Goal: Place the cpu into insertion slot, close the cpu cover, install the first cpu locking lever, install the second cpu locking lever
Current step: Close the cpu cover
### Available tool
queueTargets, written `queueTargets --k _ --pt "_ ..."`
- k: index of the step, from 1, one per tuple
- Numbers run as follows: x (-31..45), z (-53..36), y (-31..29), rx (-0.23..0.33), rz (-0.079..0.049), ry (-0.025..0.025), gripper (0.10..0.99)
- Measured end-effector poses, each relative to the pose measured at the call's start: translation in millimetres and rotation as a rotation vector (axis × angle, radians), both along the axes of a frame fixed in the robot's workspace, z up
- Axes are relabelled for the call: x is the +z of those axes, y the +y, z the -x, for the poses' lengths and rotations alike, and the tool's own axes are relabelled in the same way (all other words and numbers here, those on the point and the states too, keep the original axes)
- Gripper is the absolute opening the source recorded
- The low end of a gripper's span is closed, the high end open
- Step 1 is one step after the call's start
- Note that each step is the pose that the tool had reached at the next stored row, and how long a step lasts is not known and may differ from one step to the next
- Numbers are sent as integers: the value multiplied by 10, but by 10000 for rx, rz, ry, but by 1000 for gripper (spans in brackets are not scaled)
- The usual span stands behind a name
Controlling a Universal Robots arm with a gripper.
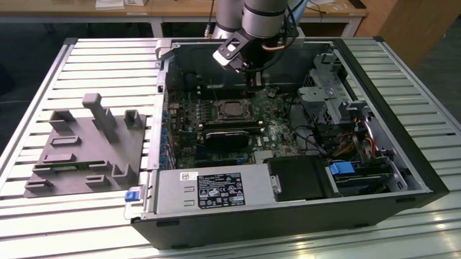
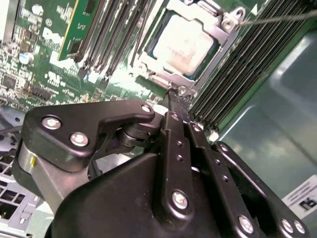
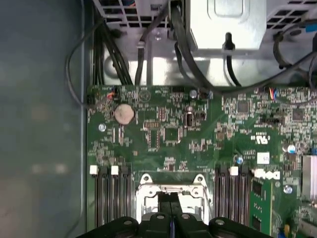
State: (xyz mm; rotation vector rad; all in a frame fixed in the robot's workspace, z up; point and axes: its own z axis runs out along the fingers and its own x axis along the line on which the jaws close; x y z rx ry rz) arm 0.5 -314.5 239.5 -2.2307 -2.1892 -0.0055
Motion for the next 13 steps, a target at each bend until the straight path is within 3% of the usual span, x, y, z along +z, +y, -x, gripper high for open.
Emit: queueTargets --k 13 --pt "-22 183 -23 1 -130 -26 102"
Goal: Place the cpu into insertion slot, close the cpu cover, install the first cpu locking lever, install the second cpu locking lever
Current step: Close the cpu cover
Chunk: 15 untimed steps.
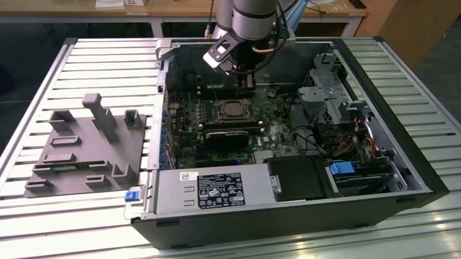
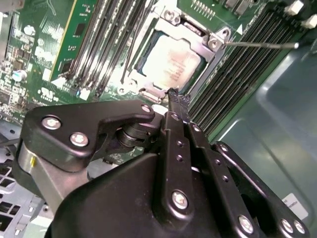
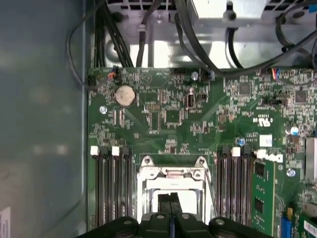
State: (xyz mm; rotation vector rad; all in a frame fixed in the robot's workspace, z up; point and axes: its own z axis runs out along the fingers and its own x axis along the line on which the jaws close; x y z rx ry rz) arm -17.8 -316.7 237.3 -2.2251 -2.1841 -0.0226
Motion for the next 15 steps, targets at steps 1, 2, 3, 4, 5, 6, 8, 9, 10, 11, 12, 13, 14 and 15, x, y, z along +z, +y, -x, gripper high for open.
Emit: queueTargets --k 1,2,3,4,5,6,8,9,10,11,12,13,14,15 --pt "-6 11 -7 -1 -12 0 102" --pt "-14 20 -16 -1 -23 0 102" --pt "-22 26 -24 0 -32 -1 102" --pt "-31 31 -30 1 -38 -3 102" --pt "-40 38 -34 -1 -39 -10 102" --pt "-50 44 -39 -1 -39 -25 102" --pt "-72 57 -48 -1 -38 -58 102" --pt "-82 67 -51 -1 -39 -75 102" --pt "-89 81 -54 0 -45 -92 102" --pt "-92 94 -54 0 -50 -105 102" --pt "-92 100 -54 1 -49 -117 102" --pt "-92 103 -54 4 -50 -126 102" --pt "-92 104 -54 5 -50 -128 102" --pt "-92 104 -54 4 -50 -130 102"
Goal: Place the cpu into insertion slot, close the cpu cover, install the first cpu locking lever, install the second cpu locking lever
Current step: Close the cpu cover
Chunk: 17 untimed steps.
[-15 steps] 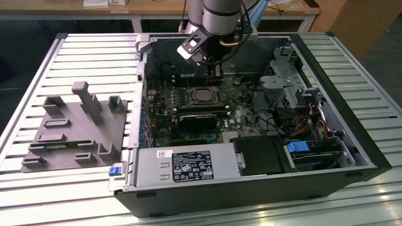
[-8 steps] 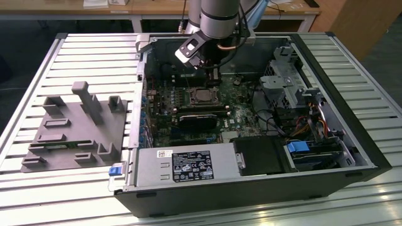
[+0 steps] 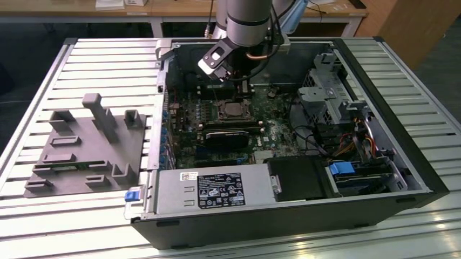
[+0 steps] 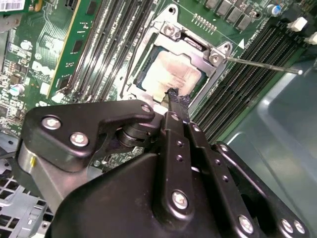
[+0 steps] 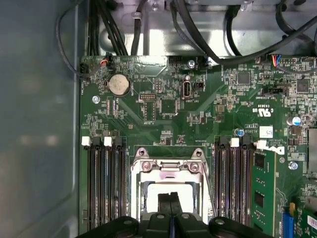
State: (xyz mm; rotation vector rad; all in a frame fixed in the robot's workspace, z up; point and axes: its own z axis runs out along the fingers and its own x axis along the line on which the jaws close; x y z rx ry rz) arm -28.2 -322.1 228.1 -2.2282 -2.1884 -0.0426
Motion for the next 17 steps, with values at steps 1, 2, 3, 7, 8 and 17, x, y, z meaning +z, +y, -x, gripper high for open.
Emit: queueTargets --k 1,2,3,7,8,17 --pt "0 0 0 0 1 0 102" --pt "0 0 0 5 0 0 102" --pt "0 0 0 44 2 -1 102" --pt "-2 1 0 687 2 0 102" --pt "-2 0 0 866 6 0 102" --pt "-11 0 0 2502 13 -1 102"
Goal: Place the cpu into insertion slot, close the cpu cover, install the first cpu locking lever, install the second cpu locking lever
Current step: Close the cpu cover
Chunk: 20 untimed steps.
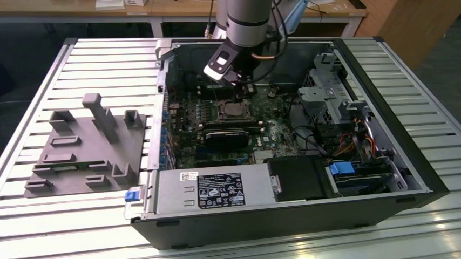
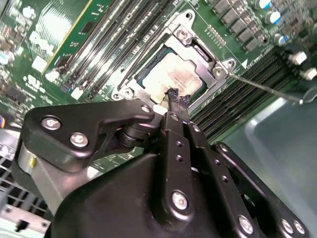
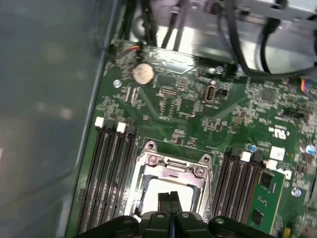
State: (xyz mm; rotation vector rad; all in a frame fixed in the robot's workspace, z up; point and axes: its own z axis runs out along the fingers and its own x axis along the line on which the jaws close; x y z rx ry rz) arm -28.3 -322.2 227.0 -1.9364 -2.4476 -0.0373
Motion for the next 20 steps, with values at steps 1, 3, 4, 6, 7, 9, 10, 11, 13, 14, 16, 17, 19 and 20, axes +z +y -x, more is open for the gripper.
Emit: queueTargets --k 1,3,4,6,7,9,10,11,13,14,16,17,19,20 --pt "-1 0 0 180 0 0 102" --pt "-3 0 0 540 -1 0 102" --pt "-4 0 0 736 -1 0 102" --pt "-6 0 0 1096 0 0 102" --pt "-7 0 0 1275 0 0 102" --pt "-9 0 0 1634 0 0 102" --pt "-10 0 0 1815 -1 0 102" --pt "-11 0 0 1994 -1 0 102" --pt "-13 0 0 2371 -1 0 102" --pt "-14 0 0 2545 0 0 102" --pt "-16 0 0 2910 0 0 102" --pt "-18 0 0 3101 -1 0 102" --pt "-19 0 0 3460 -1 0 102" --pt "-20 0 0 3641 -1 0 102"
